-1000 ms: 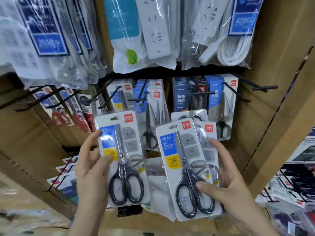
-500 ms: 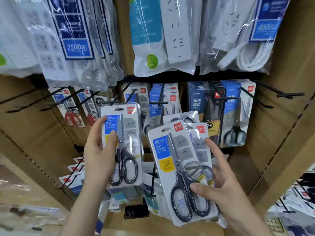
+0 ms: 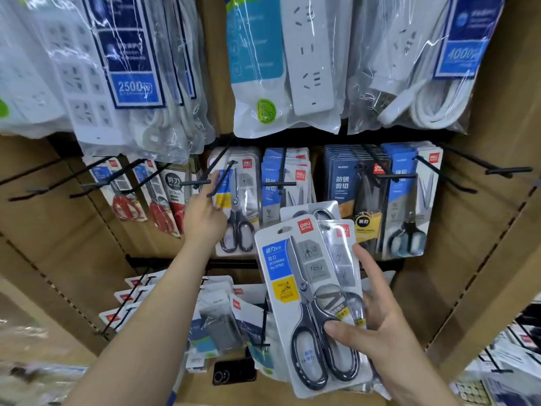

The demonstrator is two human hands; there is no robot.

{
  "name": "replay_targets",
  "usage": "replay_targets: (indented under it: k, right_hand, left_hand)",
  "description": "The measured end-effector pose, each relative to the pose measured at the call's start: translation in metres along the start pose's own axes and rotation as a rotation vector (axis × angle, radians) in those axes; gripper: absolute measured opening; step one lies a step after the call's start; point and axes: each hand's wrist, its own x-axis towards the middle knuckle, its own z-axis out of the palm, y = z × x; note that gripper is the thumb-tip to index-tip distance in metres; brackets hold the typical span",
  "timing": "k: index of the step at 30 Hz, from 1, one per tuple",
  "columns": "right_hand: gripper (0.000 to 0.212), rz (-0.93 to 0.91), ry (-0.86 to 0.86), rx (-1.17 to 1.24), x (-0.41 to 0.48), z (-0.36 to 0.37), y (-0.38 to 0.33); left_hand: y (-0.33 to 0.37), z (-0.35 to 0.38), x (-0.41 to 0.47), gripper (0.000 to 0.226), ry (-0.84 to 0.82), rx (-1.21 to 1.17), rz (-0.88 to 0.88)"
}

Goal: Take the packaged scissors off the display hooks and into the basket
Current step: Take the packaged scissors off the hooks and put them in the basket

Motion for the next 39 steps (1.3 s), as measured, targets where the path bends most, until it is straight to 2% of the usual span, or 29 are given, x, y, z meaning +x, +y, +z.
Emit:
replay_targets:
  k: [3,6,8,10,12,13,15,18,20,24,29,33,35,39]
  right_hand:
    - [0.108,0.008,0.019,-0.004,0.004,0.001,0.004]
    - [0.110,0.014,0.025,-0.009,0.007,0.002,0.008]
    - [0.116,0.028,0.031,0.023,0.007,0.004,0.008]
    - [0.119,0.035,0.073,0.043,0.008,0.006,0.009]
    - [0.117,0.029,0.109,0.029,0.012,0.008,0.010]
    - [0.115,0.027,0.114,0.007,0.013,0.009,0.012]
    - [0.104,0.017,0.087,-0.034,0.014,0.013,0.012]
    - [0.059,0.018,0.090,-0.005,0.013,0.017,0.007]
    - [0.040,0.051,0.110,0.037,0.013,0.018,0.006]
    - [0.028,0.100,0.132,0.029,0.013,0.014,0.005]
    - [0.019,0.146,0.246,0.068,0.014,0.009,0.009]
    - [0.014,0.014,0.365,-0.216,0.018,0.002,0.014]
    - [0.014,-0.015,0.397,-0.303,0.018,-0.001,0.017]
    - [0.015,-0.003,0.366,-0.306,0.015,-0.002,0.021]
  left_hand:
    - [-0.002,0.004,0.010,0.076,-0.030,0.047,-0.006]
    - [0.001,-0.002,-0.010,0.062,-0.030,-0.003,-0.040]
    - [0.012,-0.012,-0.045,0.043,-0.035,-0.227,-0.093]
    - [0.035,-0.023,-0.097,0.023,-0.173,-0.578,-0.212]
    - [0.054,-0.028,-0.144,0.016,-0.277,-0.750,-0.215]
    - [0.058,-0.026,-0.160,0.022,-0.300,-0.777,-0.197]
    - [0.055,-0.018,-0.176,0.037,-0.298,-0.798,-0.236]
    - [0.052,-0.015,-0.176,0.030,-0.273,-0.803,-0.332]
    - [0.050,-0.016,-0.175,0.027,-0.281,-0.815,-0.352]
    - [0.048,-0.017,-0.181,0.024,-0.274,-0.805,-0.341]
    - [0.048,-0.022,-0.193,0.022,-0.285,-0.799,-0.210]
    - [0.045,-0.034,-0.204,0.019,-0.269,-0.930,-0.220]
    - [0.043,-0.042,-0.203,0.023,-0.185,-0.987,-0.249]
    - [0.028,-0.057,-0.184,0.032,0.004,-0.950,-0.233]
